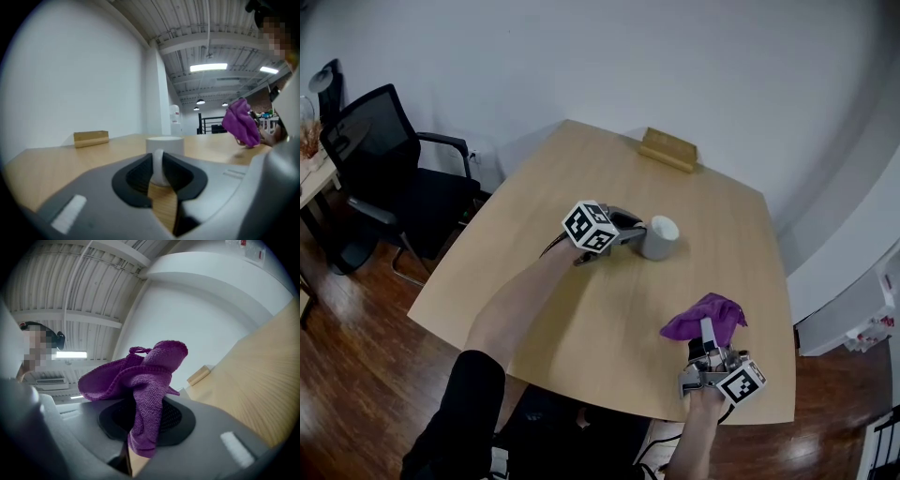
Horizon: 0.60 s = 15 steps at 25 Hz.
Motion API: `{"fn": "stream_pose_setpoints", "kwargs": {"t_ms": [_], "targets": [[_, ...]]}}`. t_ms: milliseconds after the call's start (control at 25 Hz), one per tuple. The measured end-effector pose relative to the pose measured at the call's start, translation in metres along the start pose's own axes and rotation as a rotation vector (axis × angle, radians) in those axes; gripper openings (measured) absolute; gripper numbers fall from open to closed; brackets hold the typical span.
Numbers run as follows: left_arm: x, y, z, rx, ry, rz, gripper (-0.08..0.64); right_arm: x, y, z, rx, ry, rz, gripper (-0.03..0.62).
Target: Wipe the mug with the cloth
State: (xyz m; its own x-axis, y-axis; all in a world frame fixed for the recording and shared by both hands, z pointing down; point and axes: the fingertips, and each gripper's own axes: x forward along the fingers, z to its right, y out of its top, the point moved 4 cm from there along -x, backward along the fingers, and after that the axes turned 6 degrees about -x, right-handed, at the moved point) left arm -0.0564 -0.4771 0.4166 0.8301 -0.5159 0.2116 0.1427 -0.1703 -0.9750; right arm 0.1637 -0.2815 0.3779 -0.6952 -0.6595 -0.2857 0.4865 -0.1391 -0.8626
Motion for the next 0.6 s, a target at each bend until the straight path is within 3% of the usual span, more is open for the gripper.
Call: {"fn": "stream_pose_setpoints", "kwargs": {"t_ms": [440, 600], "targets": [[-0.0037, -0.0088, 0.0043, 0.249, 0.067, -0.248, 0.115, 0.0000, 0.0003, -0.0001, -0.014, -0.013, -0.018, 0.081], [0.0012, -0.0069, 0.0025, 0.261, 0.091, -0.284, 0.100, 0.0029, -0.0040, -0.0048, 0.016, 0.021, -0.020, 0.081]]}}
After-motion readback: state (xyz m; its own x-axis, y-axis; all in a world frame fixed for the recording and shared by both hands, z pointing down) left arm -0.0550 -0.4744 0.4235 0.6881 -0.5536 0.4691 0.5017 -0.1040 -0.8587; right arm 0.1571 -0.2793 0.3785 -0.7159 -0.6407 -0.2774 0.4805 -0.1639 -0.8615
